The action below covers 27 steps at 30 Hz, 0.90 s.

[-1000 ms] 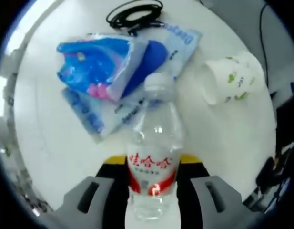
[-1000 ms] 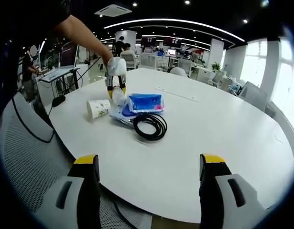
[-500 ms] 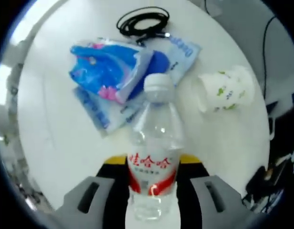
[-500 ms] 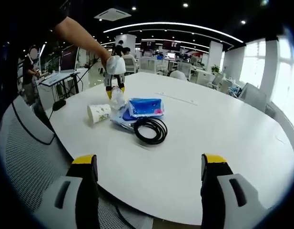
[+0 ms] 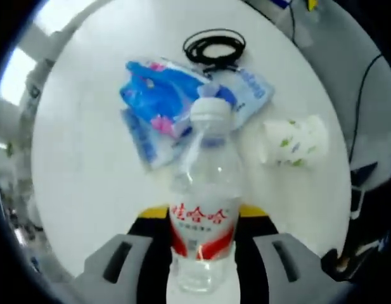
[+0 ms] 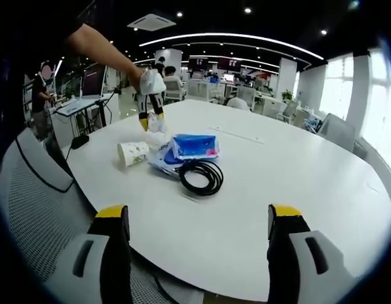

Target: Arrange the tabletop items into an orderly group along one side of the table until the central work area is clear of visible clutter.

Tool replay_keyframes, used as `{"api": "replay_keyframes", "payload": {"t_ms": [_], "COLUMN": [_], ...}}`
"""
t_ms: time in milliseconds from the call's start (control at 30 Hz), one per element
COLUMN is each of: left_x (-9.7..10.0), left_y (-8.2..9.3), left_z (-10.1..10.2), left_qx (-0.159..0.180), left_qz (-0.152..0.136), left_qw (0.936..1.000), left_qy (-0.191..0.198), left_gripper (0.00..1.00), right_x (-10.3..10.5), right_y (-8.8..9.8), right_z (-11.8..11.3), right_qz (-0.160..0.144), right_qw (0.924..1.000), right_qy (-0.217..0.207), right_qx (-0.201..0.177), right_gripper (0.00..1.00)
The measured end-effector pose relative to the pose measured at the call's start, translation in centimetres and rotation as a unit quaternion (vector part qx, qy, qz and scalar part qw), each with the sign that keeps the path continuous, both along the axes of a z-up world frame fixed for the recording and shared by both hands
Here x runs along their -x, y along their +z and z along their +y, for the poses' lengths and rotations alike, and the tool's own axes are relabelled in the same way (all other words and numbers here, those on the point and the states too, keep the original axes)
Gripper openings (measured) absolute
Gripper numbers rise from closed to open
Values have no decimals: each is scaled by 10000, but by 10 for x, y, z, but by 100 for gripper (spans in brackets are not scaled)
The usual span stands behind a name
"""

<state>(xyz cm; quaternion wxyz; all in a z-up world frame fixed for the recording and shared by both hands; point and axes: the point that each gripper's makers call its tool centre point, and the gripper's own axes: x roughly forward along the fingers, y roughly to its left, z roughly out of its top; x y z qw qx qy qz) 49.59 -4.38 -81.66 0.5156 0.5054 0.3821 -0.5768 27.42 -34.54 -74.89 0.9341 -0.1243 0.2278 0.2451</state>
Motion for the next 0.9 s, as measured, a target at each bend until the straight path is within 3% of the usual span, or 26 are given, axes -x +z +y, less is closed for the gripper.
{"api": "replay_keyframes", "payload": {"t_ms": [267, 433, 700, 900], "left_x": [3, 6, 7, 6], "left_y": [6, 8, 10, 12], "left_z": [-1, -3, -5, -5], "left_qx": [376, 708, 1285, 1691], "left_qz": [23, 31, -5, -74], "left_qw": [9978, 9930, 9781, 9632], "left_qy": [547, 944, 1634, 2087], "left_gripper": [34, 34, 35, 35], "right_x": [-1, -1, 1, 1], "right_y": [2, 3, 2, 2], "right_z": [1, 3, 4, 5], "right_qz": [-28, -38, -25, -20], "right_qw": [9999, 9997, 9997, 9996], "right_qy": [-10, -1, 29, 55], "right_qx": [-163, -237, -260, -275], "right_gripper": [93, 95, 96, 96]}}
